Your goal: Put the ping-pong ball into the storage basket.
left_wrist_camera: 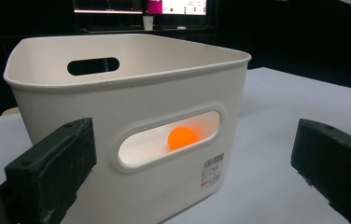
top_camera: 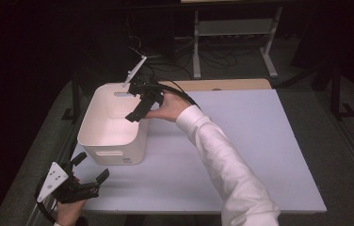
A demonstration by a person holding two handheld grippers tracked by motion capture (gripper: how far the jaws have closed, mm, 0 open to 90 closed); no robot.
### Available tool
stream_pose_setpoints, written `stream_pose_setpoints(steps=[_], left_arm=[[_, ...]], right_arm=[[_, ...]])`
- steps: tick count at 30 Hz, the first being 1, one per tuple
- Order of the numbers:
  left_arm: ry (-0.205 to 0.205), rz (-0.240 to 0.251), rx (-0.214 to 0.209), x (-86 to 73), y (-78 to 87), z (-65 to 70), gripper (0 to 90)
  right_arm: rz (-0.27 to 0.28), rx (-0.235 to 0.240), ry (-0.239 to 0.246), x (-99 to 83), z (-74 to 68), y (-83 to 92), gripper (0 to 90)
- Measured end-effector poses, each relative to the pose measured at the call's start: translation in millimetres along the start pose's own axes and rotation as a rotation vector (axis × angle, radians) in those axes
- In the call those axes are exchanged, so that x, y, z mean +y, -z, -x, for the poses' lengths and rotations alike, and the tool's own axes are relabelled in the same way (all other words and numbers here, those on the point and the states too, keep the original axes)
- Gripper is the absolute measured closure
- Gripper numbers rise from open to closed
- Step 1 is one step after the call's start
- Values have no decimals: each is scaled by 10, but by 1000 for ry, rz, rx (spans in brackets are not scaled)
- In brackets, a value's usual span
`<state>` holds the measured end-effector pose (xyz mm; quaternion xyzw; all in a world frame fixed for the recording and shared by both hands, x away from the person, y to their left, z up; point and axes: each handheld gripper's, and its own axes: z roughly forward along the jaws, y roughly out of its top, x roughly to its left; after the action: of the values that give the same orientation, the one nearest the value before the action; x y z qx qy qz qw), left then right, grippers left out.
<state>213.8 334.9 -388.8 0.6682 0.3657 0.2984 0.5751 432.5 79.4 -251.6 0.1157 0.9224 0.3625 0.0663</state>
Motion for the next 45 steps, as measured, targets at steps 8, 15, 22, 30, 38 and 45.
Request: stream_pose_setpoints(steps=[8,15,22,30,38,45], left_arm=[[7,0,6,-7,0,2,0],[5,-11,13,-10,-2,11,0],[4,-15,11,-17,-21,21,0],[-2,-15,10,-16,-22,15,0],[-3,-17,11,-15,-24,15,0],[-1,-15,14,-15,-26,19,0]], right_arm=[[39,-19,-38,-210,15,170,0],[68,-17,-52,-383,79,278,0],[85,-28,-69,-552,88,370,0],[111,-45,-95,-724,78,483,0],[134,-55,-116,-874,70,557,0],[140,-67,-132,-996,79,584,0]])
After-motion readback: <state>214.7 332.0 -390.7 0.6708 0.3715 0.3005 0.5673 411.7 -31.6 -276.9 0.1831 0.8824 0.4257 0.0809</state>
